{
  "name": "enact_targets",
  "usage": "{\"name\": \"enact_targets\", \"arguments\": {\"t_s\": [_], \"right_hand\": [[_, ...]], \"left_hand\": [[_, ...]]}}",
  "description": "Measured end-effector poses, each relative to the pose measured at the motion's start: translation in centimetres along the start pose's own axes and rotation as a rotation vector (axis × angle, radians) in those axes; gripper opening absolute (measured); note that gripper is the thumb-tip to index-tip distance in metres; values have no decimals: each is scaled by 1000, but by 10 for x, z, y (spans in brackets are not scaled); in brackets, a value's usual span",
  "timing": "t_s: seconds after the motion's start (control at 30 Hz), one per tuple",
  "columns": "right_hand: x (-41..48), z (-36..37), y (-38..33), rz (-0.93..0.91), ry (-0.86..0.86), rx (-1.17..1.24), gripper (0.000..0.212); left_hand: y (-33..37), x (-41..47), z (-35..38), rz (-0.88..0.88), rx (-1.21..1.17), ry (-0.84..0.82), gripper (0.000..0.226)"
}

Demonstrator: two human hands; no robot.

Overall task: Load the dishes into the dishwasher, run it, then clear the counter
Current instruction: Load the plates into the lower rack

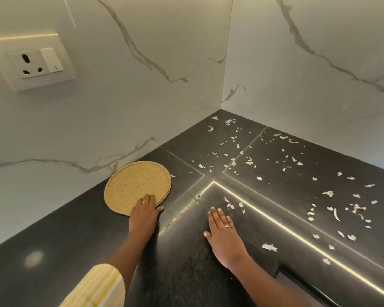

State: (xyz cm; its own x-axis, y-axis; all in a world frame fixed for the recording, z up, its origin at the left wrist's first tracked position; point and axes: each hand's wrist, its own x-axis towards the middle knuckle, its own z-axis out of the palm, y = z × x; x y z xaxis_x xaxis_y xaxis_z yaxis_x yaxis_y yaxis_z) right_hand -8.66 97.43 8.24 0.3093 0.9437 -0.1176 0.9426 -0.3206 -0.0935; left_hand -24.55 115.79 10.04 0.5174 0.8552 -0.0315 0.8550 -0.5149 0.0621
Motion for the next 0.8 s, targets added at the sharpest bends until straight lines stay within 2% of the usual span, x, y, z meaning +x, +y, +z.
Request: {"name": "enact_targets", "arguments": {"t_s": [0.07,0.13,0.17,0.23,0.3,0.43,0.53,0.6,0.67,0.8], "right_hand": [[5,1,-1,4,-1,9,58],[9,0,-1,-19,7,0,58],[11,0,0,-34,14,-8,58],[11,-2,2,-54,38,-10,58],[9,-5,8,-60,78,-7,58],[0,-13,30,-41,142,-21,57],[-13,-21,52,30,172,7,57],[-32,-34,75,85,261,-1,59],[-55,-42,105,124,388,-24,56],[-111,-48,182,234,445,-53,50]], "left_hand": [[-1,4,-4,37,93,30,38],[1,6,-10,203,188,59,26],[2,7,-13,268,242,88,27],[5,10,-18,337,304,60,18],[8,12,-26,293,323,60,18],[17,7,-56,140,316,204,21],[36,-5,-79,91,125,294,14],[63,-19,-93,108,-2,387,7],[103,-35,-101,132,-100,463,8],[210,-64,-112,62,-428,557,12]]}}
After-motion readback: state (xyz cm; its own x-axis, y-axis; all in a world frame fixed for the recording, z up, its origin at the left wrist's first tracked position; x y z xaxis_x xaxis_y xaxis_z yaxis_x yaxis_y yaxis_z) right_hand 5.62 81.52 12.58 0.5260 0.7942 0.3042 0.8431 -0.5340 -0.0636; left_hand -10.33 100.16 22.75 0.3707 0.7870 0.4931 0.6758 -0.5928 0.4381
